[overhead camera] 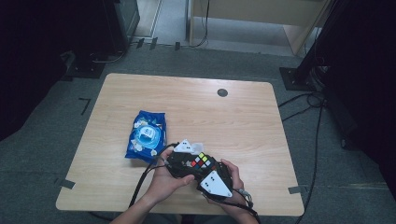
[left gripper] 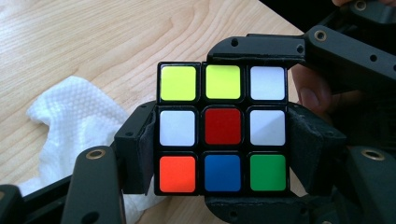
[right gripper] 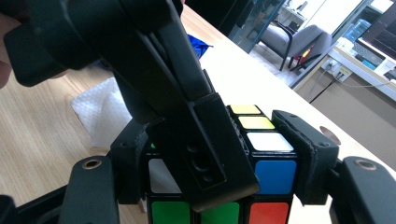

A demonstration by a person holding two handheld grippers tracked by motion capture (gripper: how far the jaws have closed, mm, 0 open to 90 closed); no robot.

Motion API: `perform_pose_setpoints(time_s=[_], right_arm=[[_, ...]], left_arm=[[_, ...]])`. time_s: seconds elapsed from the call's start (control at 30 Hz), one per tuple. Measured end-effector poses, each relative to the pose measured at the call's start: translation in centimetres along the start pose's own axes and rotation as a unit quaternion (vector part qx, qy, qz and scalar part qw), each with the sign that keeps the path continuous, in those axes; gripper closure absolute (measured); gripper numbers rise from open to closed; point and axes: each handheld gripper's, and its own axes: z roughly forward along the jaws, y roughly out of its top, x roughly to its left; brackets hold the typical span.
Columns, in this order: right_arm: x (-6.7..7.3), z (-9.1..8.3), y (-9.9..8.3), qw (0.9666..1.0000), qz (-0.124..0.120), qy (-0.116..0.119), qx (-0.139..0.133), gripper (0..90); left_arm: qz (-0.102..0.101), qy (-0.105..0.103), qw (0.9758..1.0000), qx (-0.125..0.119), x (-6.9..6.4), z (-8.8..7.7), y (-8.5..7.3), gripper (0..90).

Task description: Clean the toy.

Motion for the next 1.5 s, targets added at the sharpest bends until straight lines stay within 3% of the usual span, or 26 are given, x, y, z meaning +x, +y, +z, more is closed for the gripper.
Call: perform_pose_setpoints(time_s=[0.2,0.33,0.5,0.7,1.03,1.33,1.5], right_arm=[[-0.2,0.1,-0.1,1.0000,0.004,0.009,0.000,34.9],[-0.3,0.1,-0.3,0.9999,0.006,0.012,0.006,32.4],[-0.7,0.3,-1.0,0.9998,0.015,0.012,0.009,31.6],[-1.0,0.4,-1.5,0.9997,0.021,0.013,0.007,32.7],[-1.0,0.1,-1.2,0.9988,0.041,0.025,-0.011,32.3],[-0.7,0.1,-1.0,0.9993,0.031,0.022,-0.005,34.7],[-0.7,0.0,-0.5,0.9994,0.029,0.016,-0.005,34.9]], left_arm=[[-0.013,-0.016,0.9998,0.001,0.5,0.0,-0.1,34.6],[-0.025,-0.019,0.9995,-0.011,1.0,-0.6,0.1,34.6],[-0.055,-0.050,0.9967,-0.033,2.3,-1.8,0.3,34.6],[-0.075,-0.077,0.9933,-0.042,3.1,-2.6,0.4,34.6],[-0.084,-0.111,0.9898,-0.031,3.2,-1.9,0.3,34.6],[-0.077,-0.114,0.9901,-0.030,3.3,-2.0,0.4,34.4],[-0.067,-0.097,0.9914,-0.058,2.9,-2.5,0.5,33.6]])
